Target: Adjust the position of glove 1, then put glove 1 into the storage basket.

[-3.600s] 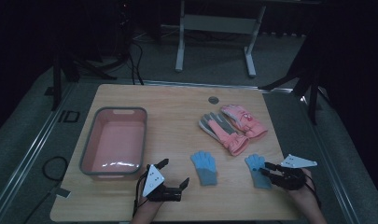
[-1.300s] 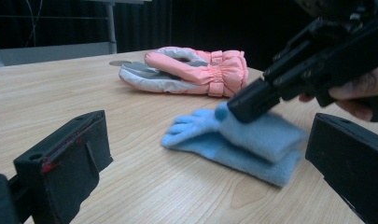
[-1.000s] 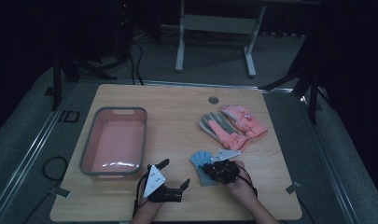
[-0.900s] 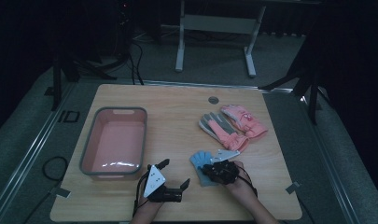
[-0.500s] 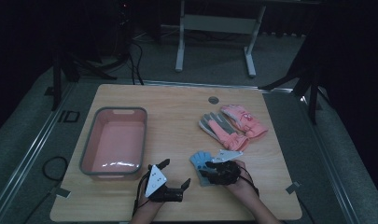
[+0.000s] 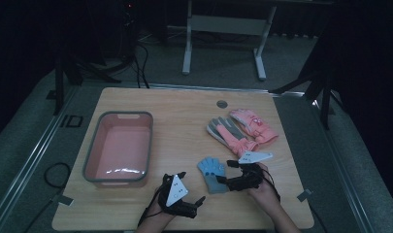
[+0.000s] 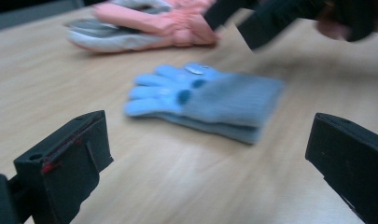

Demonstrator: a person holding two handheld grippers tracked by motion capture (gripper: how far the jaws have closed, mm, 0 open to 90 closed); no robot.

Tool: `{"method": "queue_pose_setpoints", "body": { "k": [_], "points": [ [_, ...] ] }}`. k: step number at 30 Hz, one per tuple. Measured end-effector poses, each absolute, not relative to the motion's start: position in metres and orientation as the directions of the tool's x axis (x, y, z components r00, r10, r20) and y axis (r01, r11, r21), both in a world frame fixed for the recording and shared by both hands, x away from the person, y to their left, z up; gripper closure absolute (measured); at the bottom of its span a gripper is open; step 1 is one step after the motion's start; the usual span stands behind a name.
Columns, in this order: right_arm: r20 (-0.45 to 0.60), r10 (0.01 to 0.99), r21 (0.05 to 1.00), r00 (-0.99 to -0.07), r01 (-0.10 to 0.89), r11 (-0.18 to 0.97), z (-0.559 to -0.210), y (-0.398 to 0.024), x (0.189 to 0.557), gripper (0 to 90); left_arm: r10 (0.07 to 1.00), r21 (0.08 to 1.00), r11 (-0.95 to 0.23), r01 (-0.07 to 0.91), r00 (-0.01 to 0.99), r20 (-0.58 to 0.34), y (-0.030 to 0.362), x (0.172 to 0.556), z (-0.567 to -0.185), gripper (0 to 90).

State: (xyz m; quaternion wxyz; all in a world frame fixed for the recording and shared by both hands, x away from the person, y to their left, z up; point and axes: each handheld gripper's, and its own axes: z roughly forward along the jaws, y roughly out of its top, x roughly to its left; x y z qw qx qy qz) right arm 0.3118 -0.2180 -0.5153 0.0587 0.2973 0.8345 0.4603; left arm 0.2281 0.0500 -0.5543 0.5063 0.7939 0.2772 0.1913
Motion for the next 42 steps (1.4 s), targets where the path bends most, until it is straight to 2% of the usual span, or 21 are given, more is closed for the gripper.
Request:
{"method": "queue_pose_setpoints", "body": {
  "k": [2, 3, 4, 6, 8, 9, 10, 14, 15, 16, 17, 18, 19, 21, 27, 28, 29, 36, 40, 41, 42],
  "points": [
    [0.130, 0.554, 0.832, -0.822, 0.394, 0.389, -0.510, -0.222, 0.312, 14.5, 0.614, 0.894, -0.365, 0.261, 0.789, 0.020, 0.046, 0.229, -0.553, 0.1],
    [0.130, 0.554, 0.832, -0.822, 0.394, 0.389, -0.510, -0.222, 0.312, 14.5, 0.614, 0.894, -0.365, 0.261, 0.789, 0.020, 0.046, 0.229, -0.553, 0.1],
    [0.151, 0.555, 0.819, -0.818, 0.418, 0.393, -0.504, -0.225, 0.314, 13.9, 0.574, 0.887, -0.391, 0.246, 0.819, 0.026, 0.042, 0.229, -0.553, 0.8],
    [0.173, 0.555, 0.818, -0.814, 0.432, 0.380, -0.501, -0.228, 0.317, 14.0, 0.550, 0.890, -0.398, 0.220, 0.834, 0.040, 0.040, 0.229, -0.551, 9.1],
    [0.217, 0.548, 0.807, -0.808, 0.464, 0.364, -0.498, -0.230, 0.321, 14.0, 0.540, 0.893, -0.395, 0.216, 0.841, 0.035, 0.038, 0.230, -0.549, 9.7],
    [0.217, 0.548, 0.807, -0.808, 0.464, 0.364, -0.498, -0.230, 0.321, 14.0, 0.534, 0.895, -0.389, 0.220, 0.845, 0.025, 0.036, 0.232, -0.548, 9.7],
    [0.216, 0.542, 0.812, -0.812, 0.458, 0.363, -0.497, -0.229, 0.322, 10.9, 0.525, 0.897, -0.388, 0.210, 0.851, 0.028, 0.034, 0.233, -0.546, 14.6],
    [0.196, 0.540, 0.820, -0.818, 0.439, 0.367, -0.497, -0.225, 0.323, 11.1, 0.479, 0.890, -0.428, 0.156, 0.875, 0.077, 0.026, 0.241, -0.542, 16.2],
    [0.197, 0.547, 0.814, -0.814, 0.447, 0.371, -0.498, -0.223, 0.327, 15.0, 0.467, 0.890, -0.435, 0.136, 0.879, 0.094, 0.024, 0.243, -0.541, 21.5],
    [0.197, 0.547, 0.814, -0.814, 0.447, 0.371, -0.498, -0.223, 0.327, 15.0, 0.459, 0.890, -0.436, 0.134, 0.884, 0.092, 0.022, 0.244, -0.540, 21.5],
    [0.207, 0.564, 0.806, -0.800, 0.466, 0.365, -0.500, -0.222, 0.331, 23.5, 0.459, 0.884, -0.449, 0.127, 0.882, 0.107, 0.020, 0.246, -0.540, 24.5],
    [0.207, 0.564, 0.806, -0.800, 0.466, 0.365, -0.500, -0.222, 0.331, 23.5, 0.446, 0.879, -0.464, 0.109, 0.886, 0.126, 0.017, 0.247, -0.539, 24.5],
    [0.206, 0.582, 0.789, -0.786, 0.485, 0.377, -0.503, -0.220, 0.337, 36.6, 0.433, 0.874, -0.478, 0.090, 0.890, 0.145, 0.013, 0.249, -0.540, 29.6],
    [0.220, 0.606, 0.768, -0.764, 0.519, 0.375, -0.507, -0.217, 0.342, 51.1, 0.428, 0.873, -0.480, 0.091, 0.893, 0.142, 0.012, 0.251, -0.541, 31.4],
    [0.238, 0.633, 0.728, -0.737, 0.566, 0.386, -0.517, -0.207, 0.352, 52.2, 0.400, 0.851, -0.520, 0.078, 0.902, 0.161, 0.005, 0.256, -0.544, 40.0],
    [0.228, 0.656, 0.720, -0.719, 0.578, 0.384, -0.525, -0.202, 0.356, 45.6, 0.400, 0.847, -0.524, 0.086, 0.903, 0.156, 0.002, 0.258, -0.545, 40.1],
    [0.235, 0.660, 0.716, -0.714, 0.586, 0.380, -0.528, -0.201, 0.358, 44.1, 0.396, 0.842, -0.531, 0.091, 0.906, 0.152, 0.000, 0.259, -0.545, 40.2],
    [0.238, 0.683, 0.676, -0.690, 0.623, 0.394, -0.547, -0.191, 0.358, 39.6, 0.367, 0.777, -0.619, 0.115, 0.917, 0.157, -0.008, 0.266, -0.553, 50.6],
    [0.202, 0.680, 0.686, -0.704, 0.598, 0.415, -0.550, -0.188, 0.351, 40.2, 0.369, 0.778, -0.612, 0.141, 0.921, 0.123, -0.006, 0.269, -0.556, 58.1],
    [0.142, 0.677, 0.694, -0.722, 0.561, 0.452, -0.551, -0.185, 0.346, 43.6, 0.369, 0.776, -0.616, 0.139, 0.921, 0.127, -0.005, 0.269, -0.557, 58.9],
    [0.130, 0.668, 0.696, -0.733, 0.547, 0.465, -0.551, -0.184, 0.344, 47.6, 0.366, 0.774, -0.619, 0.132, 0.921, 0.135, -0.005, 0.268, -0.558, 59.4]
  ]
}}
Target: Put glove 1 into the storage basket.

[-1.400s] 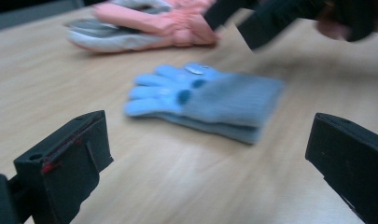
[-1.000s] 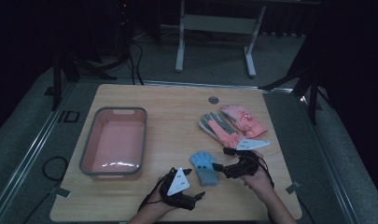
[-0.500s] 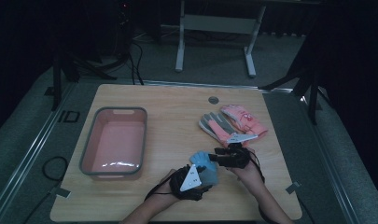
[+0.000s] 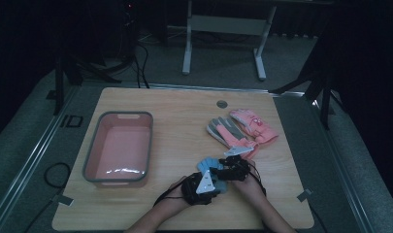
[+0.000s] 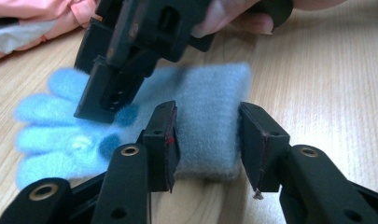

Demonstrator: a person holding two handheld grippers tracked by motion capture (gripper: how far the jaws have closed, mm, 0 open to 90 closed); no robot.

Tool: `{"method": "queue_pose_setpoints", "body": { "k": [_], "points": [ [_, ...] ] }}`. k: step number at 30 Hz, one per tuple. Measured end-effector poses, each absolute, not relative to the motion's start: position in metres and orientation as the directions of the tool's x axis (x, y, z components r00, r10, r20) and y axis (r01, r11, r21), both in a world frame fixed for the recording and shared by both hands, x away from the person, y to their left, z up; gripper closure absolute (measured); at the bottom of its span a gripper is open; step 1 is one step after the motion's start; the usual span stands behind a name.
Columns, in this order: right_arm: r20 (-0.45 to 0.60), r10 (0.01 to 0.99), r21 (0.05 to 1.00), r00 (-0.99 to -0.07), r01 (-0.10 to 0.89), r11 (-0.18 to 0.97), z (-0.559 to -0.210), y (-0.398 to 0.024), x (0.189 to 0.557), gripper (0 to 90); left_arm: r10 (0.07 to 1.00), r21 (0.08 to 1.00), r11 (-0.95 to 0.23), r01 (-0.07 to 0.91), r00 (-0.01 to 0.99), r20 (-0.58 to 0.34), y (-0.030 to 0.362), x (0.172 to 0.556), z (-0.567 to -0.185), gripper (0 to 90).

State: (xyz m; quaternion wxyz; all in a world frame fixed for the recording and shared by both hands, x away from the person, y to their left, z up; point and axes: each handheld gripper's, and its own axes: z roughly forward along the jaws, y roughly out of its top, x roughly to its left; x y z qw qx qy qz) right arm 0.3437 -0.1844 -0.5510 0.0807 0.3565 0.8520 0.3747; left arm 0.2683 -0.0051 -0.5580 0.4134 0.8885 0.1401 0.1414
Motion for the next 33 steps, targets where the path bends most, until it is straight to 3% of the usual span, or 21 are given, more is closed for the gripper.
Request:
{"method": "queue_pose_setpoints", "body": {
  "k": [2, 3, 4, 5, 9, 17, 33],
  "points": [
    [0.127, 0.658, 0.692, -0.742, 0.541, 0.477, -0.550, -0.183, 0.342, 56.5, 0.369, 0.773, -0.621, 0.129, 0.918, 0.144, -0.005, 0.267, -0.559, 60.3],
    [0.127, 0.658, 0.692, -0.742, 0.541, 0.477, -0.550, -0.183, 0.342, 56.5, 0.369, 0.773, -0.621, 0.129, 0.918, 0.144, -0.005, 0.267, -0.559, 60.8],
    [0.135, 0.638, 0.691, -0.758, 0.533, 0.488, -0.550, -0.181, 0.340, 66.1, 0.371, 0.771, -0.625, 0.124, 0.916, 0.154, -0.006, 0.266, -0.559, 61.4],
    [0.130, 0.630, 0.693, -0.766, 0.525, 0.495, -0.551, -0.180, 0.339, 69.7, 0.371, 0.771, -0.625, 0.124, 0.916, 0.154, -0.006, 0.266, -0.559, 62.1],
    [0.145, 0.619, 0.691, -0.772, 0.527, 0.495, -0.551, -0.179, 0.339, 76.9, 0.374, 0.761, -0.637, 0.122, 0.912, 0.167, -0.007, 0.265, -0.558, 66.6],
    [0.175, 0.632, 0.702, -0.755, 0.546, 0.457, -0.547, -0.182, 0.341, 81.8, 0.406, 0.766, -0.617, 0.179, 0.907, 0.115, -0.006, 0.269, -0.552, 78.7],
    [0.186, 0.635, 0.743, -0.750, 0.530, 0.409, -0.516, -0.179, 0.349, 83.5, 0.404, 0.764, -0.624, 0.168, 0.905, 0.131, 0.006, 0.277, -0.515, 80.0]
  ]
}}
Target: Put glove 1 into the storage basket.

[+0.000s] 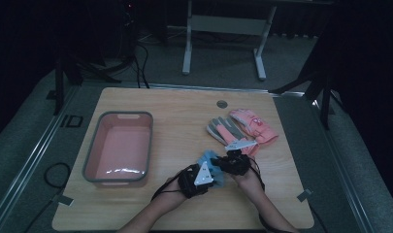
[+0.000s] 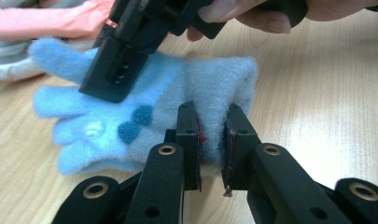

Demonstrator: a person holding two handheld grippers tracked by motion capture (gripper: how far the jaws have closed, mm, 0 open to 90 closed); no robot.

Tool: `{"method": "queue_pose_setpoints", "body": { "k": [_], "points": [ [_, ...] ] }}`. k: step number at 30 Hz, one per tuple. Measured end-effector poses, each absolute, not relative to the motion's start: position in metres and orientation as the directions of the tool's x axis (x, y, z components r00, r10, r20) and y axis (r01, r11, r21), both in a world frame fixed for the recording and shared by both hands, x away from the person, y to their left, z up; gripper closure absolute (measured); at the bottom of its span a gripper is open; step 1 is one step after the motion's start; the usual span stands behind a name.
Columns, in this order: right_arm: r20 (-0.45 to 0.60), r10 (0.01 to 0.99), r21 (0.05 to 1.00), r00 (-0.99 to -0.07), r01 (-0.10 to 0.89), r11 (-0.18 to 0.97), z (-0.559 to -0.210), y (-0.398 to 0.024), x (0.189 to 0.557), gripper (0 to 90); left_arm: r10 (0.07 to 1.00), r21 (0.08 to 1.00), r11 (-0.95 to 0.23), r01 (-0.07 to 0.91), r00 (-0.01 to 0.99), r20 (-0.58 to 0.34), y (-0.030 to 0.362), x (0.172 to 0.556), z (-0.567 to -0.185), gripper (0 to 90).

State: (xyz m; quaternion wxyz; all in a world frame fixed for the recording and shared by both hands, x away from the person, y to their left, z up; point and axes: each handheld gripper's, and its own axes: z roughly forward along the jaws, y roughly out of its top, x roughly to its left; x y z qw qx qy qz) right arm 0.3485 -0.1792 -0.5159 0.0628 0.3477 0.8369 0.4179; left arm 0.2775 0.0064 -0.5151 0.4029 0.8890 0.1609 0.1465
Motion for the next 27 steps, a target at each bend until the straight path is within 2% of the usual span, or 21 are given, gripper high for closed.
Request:
{"method": "queue_pose_setpoints", "body": {
  "k": [15, 27],
  "points": [
    [0.179, 0.609, 0.779, -0.772, 0.489, 0.391, -0.477, -0.152, 0.360, 83.8, 0.400, 0.743, -0.657, 0.125, 0.894, 0.203, 0.035, 0.284, -0.474, 80.2],
    [0.164, 0.566, 0.796, -0.808, 0.448, 0.408, -0.452, -0.113, 0.369, 83.7, 0.451, 0.747, -0.645, 0.162, 0.870, 0.201, 0.076, 0.286, -0.450, 80.3]
  ]
}}
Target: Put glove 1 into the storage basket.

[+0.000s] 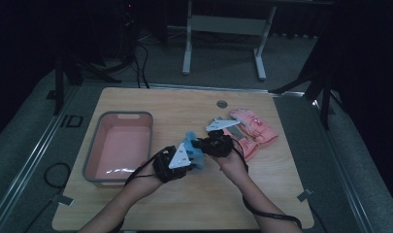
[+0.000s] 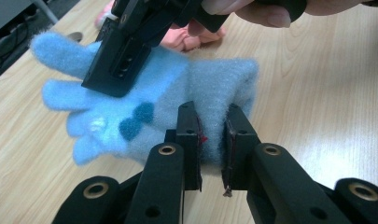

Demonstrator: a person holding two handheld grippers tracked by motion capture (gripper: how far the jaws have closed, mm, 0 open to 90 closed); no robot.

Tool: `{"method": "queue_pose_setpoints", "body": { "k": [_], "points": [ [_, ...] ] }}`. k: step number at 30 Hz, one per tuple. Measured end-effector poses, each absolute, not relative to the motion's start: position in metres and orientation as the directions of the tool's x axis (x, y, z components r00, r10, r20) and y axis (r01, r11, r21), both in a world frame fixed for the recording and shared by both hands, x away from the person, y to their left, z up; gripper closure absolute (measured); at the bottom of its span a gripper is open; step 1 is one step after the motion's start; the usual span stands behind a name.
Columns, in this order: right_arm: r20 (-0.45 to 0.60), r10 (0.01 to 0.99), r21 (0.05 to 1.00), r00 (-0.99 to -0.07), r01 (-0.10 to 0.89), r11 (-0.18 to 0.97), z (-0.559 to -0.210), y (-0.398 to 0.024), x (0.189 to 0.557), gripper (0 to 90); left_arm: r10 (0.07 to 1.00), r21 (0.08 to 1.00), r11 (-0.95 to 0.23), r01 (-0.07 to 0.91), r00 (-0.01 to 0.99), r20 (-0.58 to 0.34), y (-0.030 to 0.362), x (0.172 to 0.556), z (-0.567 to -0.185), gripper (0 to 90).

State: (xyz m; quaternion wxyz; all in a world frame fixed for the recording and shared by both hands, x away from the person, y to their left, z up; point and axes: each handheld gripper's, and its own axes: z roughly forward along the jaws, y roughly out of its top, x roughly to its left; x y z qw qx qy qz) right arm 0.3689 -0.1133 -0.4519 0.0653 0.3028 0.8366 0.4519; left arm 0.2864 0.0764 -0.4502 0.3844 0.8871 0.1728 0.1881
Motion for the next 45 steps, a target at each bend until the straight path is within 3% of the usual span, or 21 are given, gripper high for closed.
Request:
{"method": "queue_pose_setpoints", "body": {
  "k": [23, 36, 45],
  "points": [
    [0.154, 0.472, 0.811, -0.868, 0.383, 0.441, -0.422, -0.014, 0.382, 83.7, 0.527, 0.734, -0.642, 0.220, 0.822, 0.215, 0.164, 0.283, -0.421, 80.3],
    [0.173, 0.429, 0.815, -0.887, 0.373, 0.443, -0.424, 0.040, 0.387, 83.7, 0.594, 0.730, -0.619, 0.290, 0.781, 0.193, 0.214, 0.282, -0.430, 80.3],
    [0.197, 0.424, 0.785, -0.884, 0.401, 0.472, -0.447, 0.069, 0.392, 83.7, 0.626, 0.699, -0.620, 0.358, 0.763, 0.164, 0.233, 0.286, -0.453, 80.3]
  ]
}}
